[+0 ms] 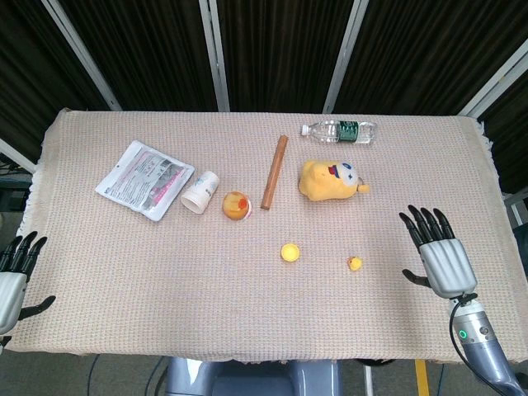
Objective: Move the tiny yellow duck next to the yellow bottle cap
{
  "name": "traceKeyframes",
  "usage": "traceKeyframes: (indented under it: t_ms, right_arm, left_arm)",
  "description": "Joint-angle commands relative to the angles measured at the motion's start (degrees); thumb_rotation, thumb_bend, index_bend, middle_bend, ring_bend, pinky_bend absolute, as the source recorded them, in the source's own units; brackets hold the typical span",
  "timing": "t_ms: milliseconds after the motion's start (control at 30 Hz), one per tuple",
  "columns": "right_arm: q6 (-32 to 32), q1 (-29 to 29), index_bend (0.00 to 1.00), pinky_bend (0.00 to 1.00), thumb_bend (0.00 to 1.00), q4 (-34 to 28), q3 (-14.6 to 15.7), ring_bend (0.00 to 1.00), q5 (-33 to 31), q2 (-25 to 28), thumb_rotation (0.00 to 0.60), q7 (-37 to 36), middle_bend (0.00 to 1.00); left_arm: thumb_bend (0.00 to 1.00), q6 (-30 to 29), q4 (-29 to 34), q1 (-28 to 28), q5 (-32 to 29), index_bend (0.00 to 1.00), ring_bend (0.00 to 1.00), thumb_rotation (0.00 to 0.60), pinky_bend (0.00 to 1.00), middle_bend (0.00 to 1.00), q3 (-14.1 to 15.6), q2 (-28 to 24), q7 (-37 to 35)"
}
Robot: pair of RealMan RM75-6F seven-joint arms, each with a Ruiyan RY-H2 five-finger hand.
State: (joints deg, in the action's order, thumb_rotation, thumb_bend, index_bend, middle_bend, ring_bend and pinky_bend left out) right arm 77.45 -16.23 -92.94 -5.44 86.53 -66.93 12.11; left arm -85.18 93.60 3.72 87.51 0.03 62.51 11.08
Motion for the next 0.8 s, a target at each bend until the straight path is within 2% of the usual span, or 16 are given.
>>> traceKeyframes:
  t_ms: [33, 800]
  right_arm:
    - [0.07, 0.0, 0.04, 0.0, 0.0, 0.0, 0.02, 0.0, 0.11, 0.03, 0.6, -0.07, 0.0]
    - [-0.1, 0.41, 0.06, 0.0, 0.0, -1.06, 0.01, 0.0, -1.28, 0.13, 0.6, -0.07, 0.0]
  left_arm:
    - [0.0, -0.11, 0.0, -0.05, 0.08, 0.0, 0.0, 0.6, 0.18, 0.0, 0.02, 0.0, 0.15]
    - [0.0, -0.23, 0.16, 0.09, 0.59, 0.0, 0.0, 0.6, 0.18, 0.0, 0.01, -0.02, 0.9]
